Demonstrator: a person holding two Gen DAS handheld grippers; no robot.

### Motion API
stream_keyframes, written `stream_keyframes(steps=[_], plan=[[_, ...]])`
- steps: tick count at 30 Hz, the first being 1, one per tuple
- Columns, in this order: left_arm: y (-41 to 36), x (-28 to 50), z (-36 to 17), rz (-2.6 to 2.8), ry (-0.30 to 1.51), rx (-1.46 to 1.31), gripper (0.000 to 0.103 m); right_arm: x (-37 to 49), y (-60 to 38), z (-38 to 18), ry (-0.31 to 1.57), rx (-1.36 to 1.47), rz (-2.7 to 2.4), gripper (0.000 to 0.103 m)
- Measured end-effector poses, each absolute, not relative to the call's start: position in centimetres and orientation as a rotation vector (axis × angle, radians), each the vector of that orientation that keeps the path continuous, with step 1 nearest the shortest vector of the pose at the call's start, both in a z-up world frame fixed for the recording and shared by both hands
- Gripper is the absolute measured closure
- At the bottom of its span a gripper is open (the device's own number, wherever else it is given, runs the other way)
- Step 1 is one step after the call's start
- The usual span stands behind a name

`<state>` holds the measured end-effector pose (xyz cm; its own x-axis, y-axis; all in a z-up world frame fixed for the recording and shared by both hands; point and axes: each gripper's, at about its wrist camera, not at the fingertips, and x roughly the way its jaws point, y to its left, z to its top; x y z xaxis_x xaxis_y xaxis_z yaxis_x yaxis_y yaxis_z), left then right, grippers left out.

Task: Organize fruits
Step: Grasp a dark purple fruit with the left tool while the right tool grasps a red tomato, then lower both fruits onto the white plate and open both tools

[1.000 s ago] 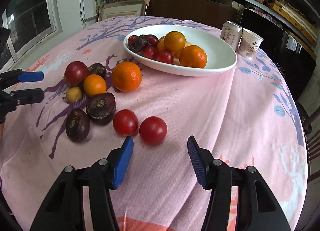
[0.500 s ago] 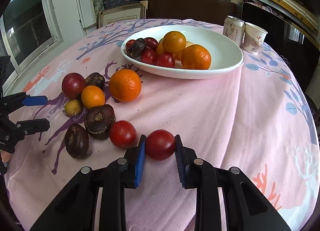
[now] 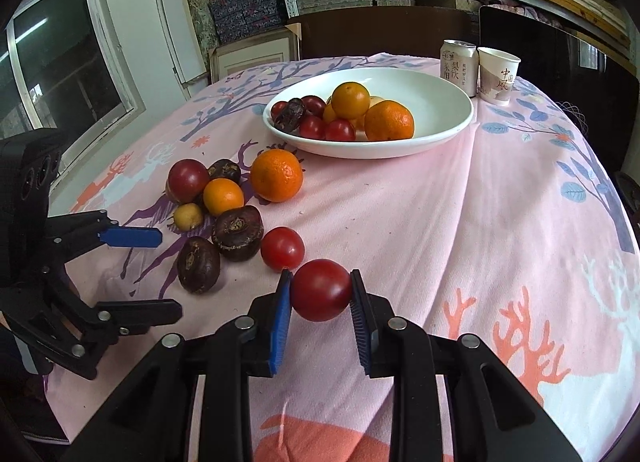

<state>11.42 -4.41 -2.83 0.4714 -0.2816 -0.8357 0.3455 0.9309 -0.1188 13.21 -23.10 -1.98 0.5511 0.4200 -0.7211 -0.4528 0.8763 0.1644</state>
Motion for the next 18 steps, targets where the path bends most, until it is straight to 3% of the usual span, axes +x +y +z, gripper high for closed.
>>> stream_keyframes(steps=[4,6,7,18], plan=[[-5.4,12.3,-3.6,-0.362,1.027,0.069,0.038,12.6,-23.7,-1.4,0.819,-0.026,0.525,0.074],[-5.6,12.6,-3.6,-0.341,1.014,0.075,0.058,12.3,-23.9,-1.3,0.814,-0.024,0.530,0.074],[-5.5,12.7,-3.6,-0.336,1.014,0.066,0.060,12.2,-24.0,-1.3,0.813,-0.022,0.530,0.074],[-4.7,11.9,-0.4,-0.346,0.946,0.100,0.063,11.8,-24.2,-0.3,0.786,-0.022,0.529,0.075]])
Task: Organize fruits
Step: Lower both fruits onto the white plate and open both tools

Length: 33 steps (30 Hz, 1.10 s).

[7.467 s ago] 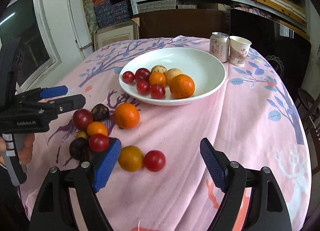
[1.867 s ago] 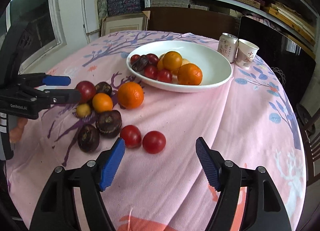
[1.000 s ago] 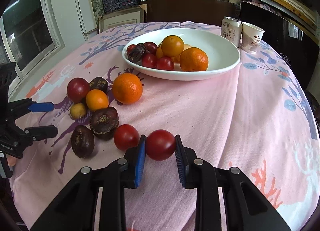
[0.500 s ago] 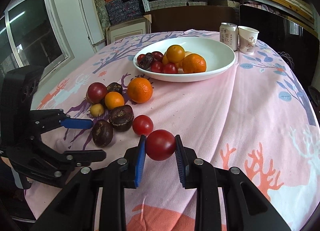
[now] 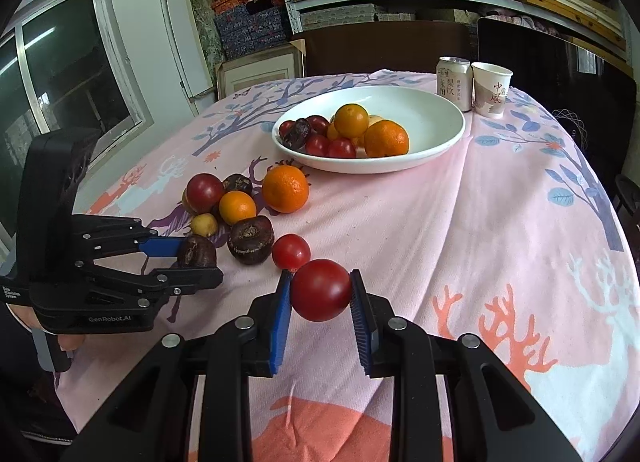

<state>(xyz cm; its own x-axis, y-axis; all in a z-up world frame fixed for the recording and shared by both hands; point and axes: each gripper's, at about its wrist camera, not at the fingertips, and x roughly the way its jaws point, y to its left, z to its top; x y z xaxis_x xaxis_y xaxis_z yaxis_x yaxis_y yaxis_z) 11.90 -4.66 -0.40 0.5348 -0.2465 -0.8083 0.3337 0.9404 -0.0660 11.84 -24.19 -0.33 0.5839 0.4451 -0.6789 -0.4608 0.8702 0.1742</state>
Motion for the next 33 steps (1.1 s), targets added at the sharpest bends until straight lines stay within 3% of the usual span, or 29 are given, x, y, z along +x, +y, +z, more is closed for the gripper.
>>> stream_keyframes(steps=[10,16,26,28,29,30,33], plan=[[-2.9,18.1,6.9,-0.193,0.746,0.001,0.063,14.9,-23.7,5.3,0.628,0.029,0.511,0.075],[-3.5,23.8,5.1,-0.104,0.781,-0.008,0.063,20.6,-23.5,5.5,0.627,0.130,0.462,0.074],[-3.3,28.5,1.8,-0.083,0.844,-0.066,0.062,29.1,-23.9,1.3,0.748,0.257,0.385,0.072],[-3.0,29.0,1.7,-0.061,0.845,-0.096,0.043,29.9,-23.8,0.8,0.754,0.267,0.370,0.070],[-2.8,29.1,1.7,-0.041,0.836,-0.111,0.029,30.1,-23.9,0.6,0.757,0.285,0.372,0.058],[-2.6,29.0,1.9,-0.031,0.823,-0.121,0.024,30.3,-24.0,0.4,0.752,0.299,0.367,0.050],[-2.4,28.6,2.2,-0.033,0.812,-0.124,0.022,30.2,-24.2,0.1,0.750,0.313,0.351,0.047]])
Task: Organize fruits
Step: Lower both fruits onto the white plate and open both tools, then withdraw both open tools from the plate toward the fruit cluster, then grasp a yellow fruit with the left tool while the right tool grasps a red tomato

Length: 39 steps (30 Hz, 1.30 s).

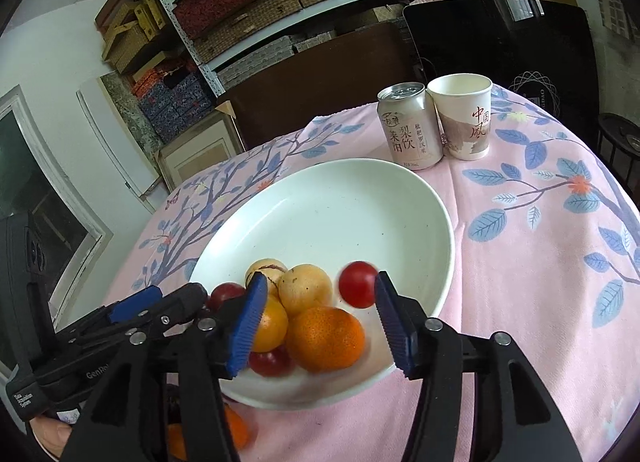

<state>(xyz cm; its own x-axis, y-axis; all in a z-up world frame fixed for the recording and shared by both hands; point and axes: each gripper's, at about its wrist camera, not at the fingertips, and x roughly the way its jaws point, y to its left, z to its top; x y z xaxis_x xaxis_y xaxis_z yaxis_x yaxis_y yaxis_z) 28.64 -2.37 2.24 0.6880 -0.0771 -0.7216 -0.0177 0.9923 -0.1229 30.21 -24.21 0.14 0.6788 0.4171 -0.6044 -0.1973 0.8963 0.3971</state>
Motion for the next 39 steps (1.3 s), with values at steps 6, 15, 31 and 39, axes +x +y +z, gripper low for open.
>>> stream_keyframes(steps=[6,15,31,39], plan=[[-1.9,26.6,2.8,-0.036,0.808,-0.067,0.015,28.6,-24.7,0.4,0.767,0.314,0.357,0.043],[1.2,21.1,3.0,-0.055,0.803,-0.066,0.009,22.7,-24.2,0.7,0.793,0.175,0.398,0.039],[5.8,16.9,1.6,-0.062,0.814,-0.077,0.009,15.1,-19.9,-2.0,0.885,0.001,0.431,0.039],[7.2,16.6,1.6,-0.094,0.818,-0.112,0.009,14.6,-16.7,-3.9,0.917,-0.144,0.393,0.053]])
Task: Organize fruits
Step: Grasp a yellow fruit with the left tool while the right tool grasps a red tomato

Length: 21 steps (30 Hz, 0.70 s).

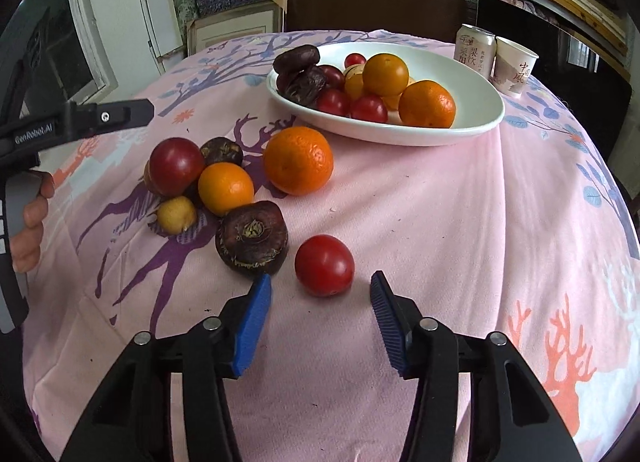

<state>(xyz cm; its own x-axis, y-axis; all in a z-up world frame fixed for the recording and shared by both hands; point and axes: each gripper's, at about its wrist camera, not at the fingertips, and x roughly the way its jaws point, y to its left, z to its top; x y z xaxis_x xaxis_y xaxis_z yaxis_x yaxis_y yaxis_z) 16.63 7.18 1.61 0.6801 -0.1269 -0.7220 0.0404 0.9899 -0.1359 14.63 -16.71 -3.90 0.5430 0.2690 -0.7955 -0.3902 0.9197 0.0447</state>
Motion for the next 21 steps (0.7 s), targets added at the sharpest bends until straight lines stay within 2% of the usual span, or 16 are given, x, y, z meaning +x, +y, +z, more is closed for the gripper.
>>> stream_keyframes(steps=[1,2,3,14,21], plan=[[7.2,16.6,1.6,-0.103,0.821,-0.111,0.009,14.6,-16.5,-3.9,0.909,-0.163,0.383,0.056],[7.2,16.5,1.5,-0.110,0.829,-0.105,0.009,14.5,-16.4,-3.9,0.903,-0.175,0.374,0.067],[7.1,16.4,1.4,-0.115,0.837,-0.093,0.009,14.6,-16.4,-3.8,0.901,-0.173,0.373,0.074],[4.9,15.0,-0.9,-0.194,0.866,0.186,0.009,15.5,-19.7,-3.5,0.879,0.043,0.411,0.074],[4.9,16.1,-2.9,-0.168,0.889,0.210,0.010,15.3,-19.6,-3.2,0.866,0.070,0.458,0.074]])
